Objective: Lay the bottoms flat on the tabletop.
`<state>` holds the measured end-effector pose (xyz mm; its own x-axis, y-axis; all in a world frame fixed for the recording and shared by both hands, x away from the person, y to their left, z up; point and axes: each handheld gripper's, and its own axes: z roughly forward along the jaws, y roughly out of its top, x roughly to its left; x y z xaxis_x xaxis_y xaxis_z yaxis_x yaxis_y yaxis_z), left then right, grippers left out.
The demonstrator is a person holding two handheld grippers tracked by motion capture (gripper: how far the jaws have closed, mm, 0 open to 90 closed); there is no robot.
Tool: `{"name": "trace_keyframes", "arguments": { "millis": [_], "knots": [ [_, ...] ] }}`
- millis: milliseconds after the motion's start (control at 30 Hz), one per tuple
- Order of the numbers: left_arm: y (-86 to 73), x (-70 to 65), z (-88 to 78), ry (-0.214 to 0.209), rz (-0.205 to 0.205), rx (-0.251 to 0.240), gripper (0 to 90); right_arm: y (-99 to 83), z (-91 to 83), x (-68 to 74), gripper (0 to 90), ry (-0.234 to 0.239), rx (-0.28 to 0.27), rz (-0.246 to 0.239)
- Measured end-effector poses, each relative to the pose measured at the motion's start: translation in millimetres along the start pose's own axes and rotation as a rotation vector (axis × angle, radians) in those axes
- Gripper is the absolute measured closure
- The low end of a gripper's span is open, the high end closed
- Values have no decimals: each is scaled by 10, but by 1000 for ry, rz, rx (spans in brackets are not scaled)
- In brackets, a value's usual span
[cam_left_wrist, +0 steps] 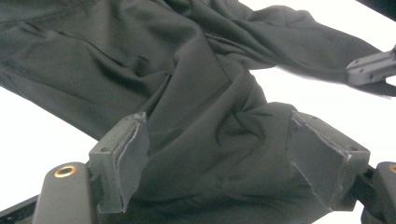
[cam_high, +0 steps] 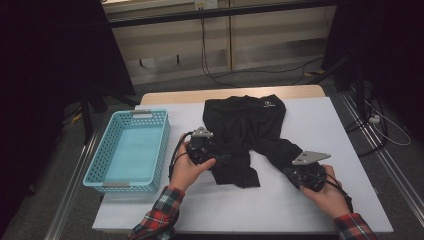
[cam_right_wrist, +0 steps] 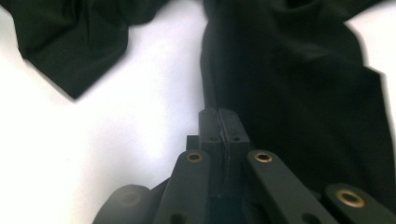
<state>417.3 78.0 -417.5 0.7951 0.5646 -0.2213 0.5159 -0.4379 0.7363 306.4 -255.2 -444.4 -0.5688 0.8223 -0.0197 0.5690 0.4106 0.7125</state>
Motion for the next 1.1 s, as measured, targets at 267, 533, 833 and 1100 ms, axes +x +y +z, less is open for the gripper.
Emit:
{"name": "trace_keyframes", "arguments": {
  "millis": [267, 533, 833, 1100],
  "knots": [
    [5, -3, 7, -2, -1, 0, 220, -43, -352, -369, 900, -79, -148, 153],
    [12, -12, 35, -5, 1, 0, 221, -135, -335, -648, 900, -162, -147, 190],
    [12, -11, 42, -8, 3, 3, 221, -143, -172, -636, 790, -227, -76, 133],
    [18, -15, 26, -9, 2, -1, 221, -41, -248, -304, 702, -95, -132, 82]
  ]
}}
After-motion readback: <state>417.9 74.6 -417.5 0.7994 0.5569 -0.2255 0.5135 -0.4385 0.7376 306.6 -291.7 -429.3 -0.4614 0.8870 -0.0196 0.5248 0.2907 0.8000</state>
